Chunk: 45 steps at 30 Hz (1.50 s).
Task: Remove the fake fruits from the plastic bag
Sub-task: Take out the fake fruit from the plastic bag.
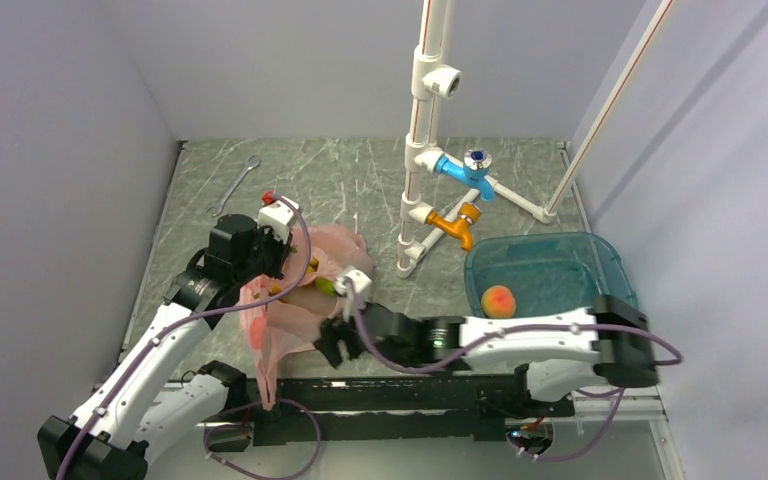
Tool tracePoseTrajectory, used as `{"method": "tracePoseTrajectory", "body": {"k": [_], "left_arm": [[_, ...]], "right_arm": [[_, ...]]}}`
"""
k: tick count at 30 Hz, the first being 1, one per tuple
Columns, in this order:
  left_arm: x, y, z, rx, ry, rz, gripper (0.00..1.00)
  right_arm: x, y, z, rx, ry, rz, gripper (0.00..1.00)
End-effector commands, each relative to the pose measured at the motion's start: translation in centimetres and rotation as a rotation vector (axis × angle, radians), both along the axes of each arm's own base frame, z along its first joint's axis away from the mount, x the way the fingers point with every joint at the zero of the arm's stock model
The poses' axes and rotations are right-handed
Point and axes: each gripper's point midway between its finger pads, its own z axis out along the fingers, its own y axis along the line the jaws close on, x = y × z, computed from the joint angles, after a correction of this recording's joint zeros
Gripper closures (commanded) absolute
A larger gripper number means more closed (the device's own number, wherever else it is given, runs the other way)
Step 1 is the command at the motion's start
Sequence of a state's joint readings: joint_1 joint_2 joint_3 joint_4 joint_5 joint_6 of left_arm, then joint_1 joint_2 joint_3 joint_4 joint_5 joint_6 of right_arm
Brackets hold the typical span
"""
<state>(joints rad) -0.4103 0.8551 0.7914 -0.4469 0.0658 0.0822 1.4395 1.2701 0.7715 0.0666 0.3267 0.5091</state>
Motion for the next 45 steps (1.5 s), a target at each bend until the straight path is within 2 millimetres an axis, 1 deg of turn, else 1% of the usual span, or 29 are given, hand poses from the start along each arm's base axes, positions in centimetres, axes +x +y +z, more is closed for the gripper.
{"method": "tracePoseTrajectory", "body": {"k": [1, 3, 5, 7, 8, 10, 12, 15, 18, 22, 25, 28, 29, 32, 35, 36, 37, 38, 40, 42, 44, 45], "left_arm": [[0.3, -0.5, 1.9, -0.031, -0.033, -0.004, 1.0], [0.3, -0.5, 2.0, -0.033, -0.036, -0.006, 1.0], [0.2, -0.5, 2.1, -0.037, -0.041, -0.009, 1.0], [0.2, -0.5, 2.2, -0.038, -0.045, -0.008, 1.0], [0.2, -0.4, 2.1, -0.037, -0.046, -0.006, 1.0], [0.2, -0.4, 2.2, -0.037, -0.048, -0.003, 1.0], [0.1, -0.4, 2.3, -0.04, -0.051, -0.006, 1.0], [0.1, -0.5, 2.6, -0.046, -0.06, -0.013, 1.0], [0.0, -0.6, 2.7, -0.049, -0.061, -0.019, 1.0], [0.0, -0.6, 2.6, -0.048, -0.058, -0.018, 1.0], [0.0, -0.7, 2.5, -0.047, -0.054, -0.021, 1.0], [0.1, -0.6, 2.5, -0.046, -0.053, -0.019, 1.0], [0.1, -0.7, 2.4, -0.046, -0.052, -0.019, 1.0], [0.1, -0.7, 2.3, -0.045, -0.048, -0.021, 1.0], [0.2, -0.8, 2.1, -0.044, -0.038, -0.024, 1.0], [0.2, -0.8, 2.1, -0.043, -0.037, -0.024, 1.0], [0.2, -0.8, 2.0, -0.043, -0.034, -0.025, 1.0], [0.2, -0.9, 1.9, -0.043, -0.034, -0.025, 1.0], [0.2, -0.9, 2.0, -0.045, -0.033, -0.029, 1.0], [0.2, -1.0, 2.1, -0.047, -0.035, -0.032, 1.0], [0.1, -1.1, 2.2, -0.053, -0.039, -0.042, 1.0], [0.0, -1.2, 2.4, -0.06, -0.047, -0.05, 1.0]], "right_arm": [[4.1, 4.8, 3.1, -0.048, -0.16, -0.144, 0.28], [4.3, 7.2, 3.2, -0.048, -0.188, -0.112, 0.28], [5.1, 9.2, 3.2, -0.049, -0.207, -0.106, 0.29], [6.6, 10.0, 1.4, -0.089, -0.205, -0.131, 0.29], [7.4, 10.0, 0.4, -0.11, -0.206, -0.153, 0.3], [9.1, 9.5, -1.5, -0.149, -0.211, -0.217, 0.3], [10.3, 9.0, -3.4, -0.179, -0.203, -0.253, 0.3], [11.9, 8.1, -4.7, -0.213, -0.211, -0.299, 0.29], [14.4, 6.3, -4.9, -0.235, -0.226, -0.383, 0.29], [16.9, 4.4, -3.9, -0.252, -0.278, -0.441, 0.26], [18.3, 3.9, -3.9, -0.258, -0.283, -0.45, 0.22], [19.3, 3.6, -4.6, -0.252, -0.283, -0.449, 0.19], [19.4, 3.7, -4.8, -0.255, -0.283, -0.446, 0.18], [19.7, 4.7, -5.0, -0.245, -0.299, -0.408, 0.15], [19.5, 5.8, -4.8, -0.241, -0.312, -0.378, 0.16], [19.2, 6.1, -4.5, -0.237, -0.319, -0.368, 0.16], [18.7, 6.5, -4.0, -0.225, -0.327, -0.348, 0.17], [17.9, 7.0, -3.1, -0.199, -0.329, -0.322, 0.17], [15.6, 8.3, -1.4, -0.115, -0.336, -0.232, 0.17], [13.8, 9.2, -0.1, -0.03, -0.334, -0.157, 0.17], [13.2, 9.8, 0.2, 0.032, -0.315, -0.122, 0.17], [13.4, 9.9, 0.0, 0.048, -0.303, -0.122, 0.17]]}}
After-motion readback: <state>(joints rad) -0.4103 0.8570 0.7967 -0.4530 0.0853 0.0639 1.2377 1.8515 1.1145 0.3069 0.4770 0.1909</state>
